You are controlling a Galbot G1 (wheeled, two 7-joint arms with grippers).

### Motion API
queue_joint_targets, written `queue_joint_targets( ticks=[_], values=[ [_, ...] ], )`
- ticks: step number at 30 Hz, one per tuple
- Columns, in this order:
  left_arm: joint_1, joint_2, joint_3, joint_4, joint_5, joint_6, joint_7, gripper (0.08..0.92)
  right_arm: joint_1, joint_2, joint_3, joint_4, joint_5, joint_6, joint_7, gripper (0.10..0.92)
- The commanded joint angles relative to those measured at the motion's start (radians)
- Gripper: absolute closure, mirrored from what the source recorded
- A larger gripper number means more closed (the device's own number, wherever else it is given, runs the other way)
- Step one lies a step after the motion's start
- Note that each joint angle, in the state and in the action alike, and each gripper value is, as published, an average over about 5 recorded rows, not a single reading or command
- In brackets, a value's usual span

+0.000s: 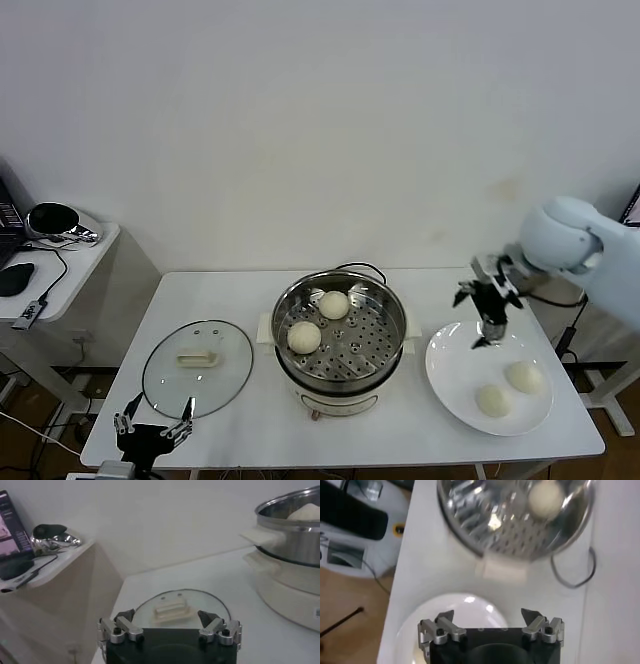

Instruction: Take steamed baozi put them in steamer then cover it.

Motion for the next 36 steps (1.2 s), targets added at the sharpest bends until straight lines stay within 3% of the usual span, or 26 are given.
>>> queue_joint_targets(
  ticks=[1,13,36],
  values=[
    [-0.002,0.003,0.004,0.011,-0.002,-0.002,0.001,0.177,-0.281,-0.092,0.133,0.020,-0.136,0.028,-0.007,0.203],
    [-0.009,0.004,-0.005,0.066,0.008,-0.002,0.003,0.177,-0.471,-0.034,0.259,-0.073,-0.271,0.080,0.031,0.203],
    [-0.008,-0.001,-0.005,0.090,0.025,-0.004,0.011,0.177,-0.598,0.029,0.337,-0.177,-0.300,0.093,0.074,0.203]
  ],
)
